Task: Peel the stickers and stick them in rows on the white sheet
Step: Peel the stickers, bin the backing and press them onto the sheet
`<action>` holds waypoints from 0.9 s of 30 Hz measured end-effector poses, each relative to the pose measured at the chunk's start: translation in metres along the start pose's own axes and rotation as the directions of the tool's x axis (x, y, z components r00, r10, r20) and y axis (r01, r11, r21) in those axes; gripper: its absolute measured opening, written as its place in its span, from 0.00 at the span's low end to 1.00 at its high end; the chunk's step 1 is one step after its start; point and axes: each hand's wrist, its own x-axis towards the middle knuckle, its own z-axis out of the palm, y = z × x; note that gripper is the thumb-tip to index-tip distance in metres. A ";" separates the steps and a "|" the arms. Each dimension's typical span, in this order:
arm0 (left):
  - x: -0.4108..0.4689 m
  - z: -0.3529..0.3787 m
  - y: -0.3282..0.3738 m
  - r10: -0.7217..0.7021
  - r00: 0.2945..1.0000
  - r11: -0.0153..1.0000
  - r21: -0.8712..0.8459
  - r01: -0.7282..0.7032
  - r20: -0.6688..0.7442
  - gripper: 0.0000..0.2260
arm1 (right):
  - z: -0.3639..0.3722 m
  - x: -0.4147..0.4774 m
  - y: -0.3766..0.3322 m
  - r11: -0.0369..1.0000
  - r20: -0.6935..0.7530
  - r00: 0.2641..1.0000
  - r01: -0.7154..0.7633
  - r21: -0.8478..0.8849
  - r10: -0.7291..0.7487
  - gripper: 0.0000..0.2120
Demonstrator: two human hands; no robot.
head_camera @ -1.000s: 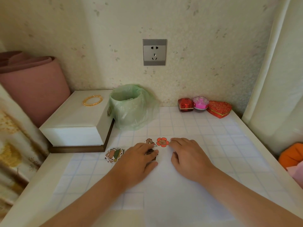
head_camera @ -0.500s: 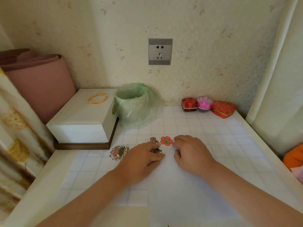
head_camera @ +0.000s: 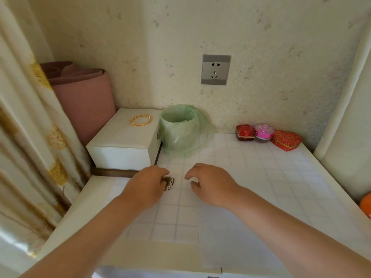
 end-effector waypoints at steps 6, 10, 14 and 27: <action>-0.013 0.004 -0.016 0.123 0.982 0.991 0.031 -0.128 0.141 0.11 | 0.022 0.017 -0.030 0.995 0.041 0.997 0.067 -0.074 -0.064 0.13; -0.014 0.005 -0.020 0.156 0.984 0.987 -0.056 -0.151 0.088 0.07 | 0.028 0.025 -0.039 0.998 -0.032 0.999 -0.009 -0.059 0.007 0.13; -0.014 0.006 -0.020 0.107 0.993 0.980 -0.172 -0.098 0.044 0.06 | 0.031 0.027 -0.045 0.997 -0.002 0.998 -0.061 -0.051 0.061 0.15; -0.007 0.006 -0.020 -0.093 0.995 0.930 -0.353 0.103 0.047 0.11 | 0.025 0.030 -0.044 0.914 0.092 0.951 -0.308 0.265 0.294 0.17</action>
